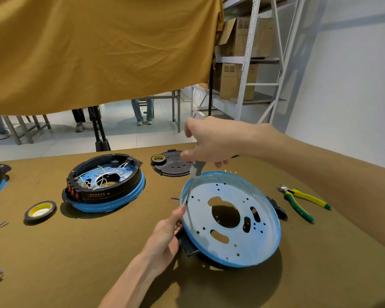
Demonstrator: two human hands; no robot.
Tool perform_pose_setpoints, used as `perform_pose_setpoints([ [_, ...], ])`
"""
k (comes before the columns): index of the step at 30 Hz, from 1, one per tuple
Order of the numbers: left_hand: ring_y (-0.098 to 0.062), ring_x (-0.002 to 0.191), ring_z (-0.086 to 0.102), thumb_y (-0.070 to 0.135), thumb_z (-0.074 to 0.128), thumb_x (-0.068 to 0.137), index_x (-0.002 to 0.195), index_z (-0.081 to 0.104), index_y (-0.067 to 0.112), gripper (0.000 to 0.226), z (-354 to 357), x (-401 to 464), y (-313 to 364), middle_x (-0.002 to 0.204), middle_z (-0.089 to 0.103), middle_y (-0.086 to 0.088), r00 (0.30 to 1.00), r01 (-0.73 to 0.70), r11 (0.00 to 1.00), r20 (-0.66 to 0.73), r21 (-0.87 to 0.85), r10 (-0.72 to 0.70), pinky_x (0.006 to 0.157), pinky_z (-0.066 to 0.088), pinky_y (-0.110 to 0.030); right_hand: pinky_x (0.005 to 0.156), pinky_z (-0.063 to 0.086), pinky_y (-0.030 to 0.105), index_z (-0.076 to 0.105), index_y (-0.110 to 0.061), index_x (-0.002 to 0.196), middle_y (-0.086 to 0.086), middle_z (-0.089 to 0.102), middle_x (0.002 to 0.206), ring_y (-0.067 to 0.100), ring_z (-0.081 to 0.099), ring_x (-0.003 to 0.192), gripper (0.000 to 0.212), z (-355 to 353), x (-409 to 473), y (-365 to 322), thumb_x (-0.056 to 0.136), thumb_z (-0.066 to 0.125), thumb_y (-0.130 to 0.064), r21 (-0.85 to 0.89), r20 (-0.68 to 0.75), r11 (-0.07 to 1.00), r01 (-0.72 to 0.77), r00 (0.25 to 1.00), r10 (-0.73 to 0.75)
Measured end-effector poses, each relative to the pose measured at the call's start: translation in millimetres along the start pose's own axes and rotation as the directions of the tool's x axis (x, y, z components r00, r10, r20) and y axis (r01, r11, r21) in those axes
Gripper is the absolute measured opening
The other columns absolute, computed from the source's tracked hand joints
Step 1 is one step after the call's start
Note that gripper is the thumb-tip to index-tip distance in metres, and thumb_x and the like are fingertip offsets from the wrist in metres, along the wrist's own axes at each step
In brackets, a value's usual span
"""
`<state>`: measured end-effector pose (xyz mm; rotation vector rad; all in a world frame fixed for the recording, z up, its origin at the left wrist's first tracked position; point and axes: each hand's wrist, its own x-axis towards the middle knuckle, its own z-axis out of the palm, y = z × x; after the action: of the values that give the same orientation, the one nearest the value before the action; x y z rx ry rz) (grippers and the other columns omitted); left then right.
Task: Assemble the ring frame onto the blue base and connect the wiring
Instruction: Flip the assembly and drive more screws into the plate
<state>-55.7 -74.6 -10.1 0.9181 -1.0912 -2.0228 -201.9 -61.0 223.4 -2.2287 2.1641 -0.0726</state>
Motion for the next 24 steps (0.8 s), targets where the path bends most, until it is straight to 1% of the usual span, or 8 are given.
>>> perform_pose_setpoints([
  [3,-0.028,0.121,0.062,0.057,0.079,0.068,0.113,0.071,0.023,0.058,-0.2,-0.1,0.1,0.117,0.075,-0.008,1.0,0.009,1.0,-0.003,0.011,-0.009,0.113,0.045,-0.049,0.038,0.045,0.018,0.04,-0.017,0.127,0.004,0.069,0.071,0.008,0.063,0.04,0.054,-6.6,-2.5,1.8,0.088,0.076,-0.027,0.066,0.091,0.998,0.007,0.996,-0.013],
  [7,-0.029,0.12,0.062,0.06,0.088,0.066,0.103,0.077,0.027,0.051,-0.7,-0.2,0.6,0.106,0.079,-0.003,1.0,0.012,1.0,0.005,0.011,-0.012,0.112,0.047,-0.05,0.034,0.041,0.017,0.051,-0.008,0.118,0.005,0.072,0.061,0.015,0.065,0.04,0.041,0.0,-2.0,0.3,0.1,0.058,-0.044,-0.036,-0.006,0.999,-0.016,1.0,0.015],
  [9,-0.03,0.119,0.063,0.058,0.084,0.065,0.101,0.078,0.027,0.048,-0.7,0.0,0.3,0.103,0.08,-0.003,1.0,0.006,1.0,-0.001,0.007,-0.006,0.111,0.047,-0.051,0.038,0.045,0.019,0.042,-0.014,0.126,0.006,0.072,0.072,0.011,0.064,0.041,0.051,-2.7,-2.0,1.5,0.095,0.068,-0.045,0.003,0.044,1.0,-0.015,0.999,0.015],
  [11,-0.03,0.121,0.061,0.06,0.084,0.066,0.11,0.073,0.025,0.057,-1.1,0.4,-0.6,0.109,0.078,-0.006,1.0,0.001,1.0,-0.006,0.007,-0.001,0.113,0.046,-0.051,0.04,0.046,0.019,0.036,-0.017,0.131,0.007,0.07,0.08,0.008,0.063,0.041,0.061,-7.5,-3.0,3.3,0.088,0.078,-0.031,0.069,0.103,0.998,-0.012,0.995,0.005],
  [15,-0.03,0.12,0.062,0.059,0.087,0.068,0.114,0.07,0.022,0.061,-0.3,-0.6,0.4,0.113,0.077,-0.007,1.0,0.0,1.0,0.005,0.0,0.0,0.114,0.045,-0.051,0.036,0.043,0.017,0.05,-0.005,0.12,0.007,0.072,0.067,0.013,0.064,0.039,0.044,1.0,-2.2,1.5,0.099,0.062,-0.042,0.028,-0.01,1.0,-0.01,1.0,0.011],
  [17,-0.031,0.12,0.063,0.058,0.086,0.067,0.117,0.069,0.019,0.065,-0.2,-0.4,0.6,0.118,0.074,-0.009,1.0,0.003,1.0,0.001,-0.004,-0.003,0.113,0.045,-0.052,0.036,0.043,0.017,0.044,-0.01,0.125,0.006,0.071,0.07,0.009,0.061,0.037,0.05,1.1,-2.7,0.5,0.097,0.065,-0.045,0.023,-0.005,1.0,0.001,1.0,-0.001],
  [20,-0.03,0.119,0.065,0.056,0.079,0.064,0.12,0.067,0.018,0.069,-1.0,1.4,-1.1,0.114,0.077,-0.008,1.0,0.0,1.0,-0.005,-0.006,0.0,0.112,0.046,-0.051,0.038,0.046,0.019,0.034,-0.02,0.129,0.005,0.069,0.074,0.008,0.063,0.04,0.058,-3.8,-3.1,1.1,0.09,0.076,-0.029,0.087,0.049,0.996,0.026,0.998,-0.03],
  [24,-0.03,0.114,0.068,0.056,0.078,0.067,0.113,0.073,0.018,0.06,-1.7,2.0,-1.1,0.104,0.079,-0.006,1.0,-0.002,1.0,0.001,0.008,0.002,0.107,0.051,-0.051,0.035,0.047,0.022,0.04,-0.014,0.121,0.005,0.069,0.068,0.013,0.063,0.038,0.042,5.3,0.3,0.8,0.099,0.06,-0.044,0.019,-0.061,1.0,0.025,0.998,-0.024],
])
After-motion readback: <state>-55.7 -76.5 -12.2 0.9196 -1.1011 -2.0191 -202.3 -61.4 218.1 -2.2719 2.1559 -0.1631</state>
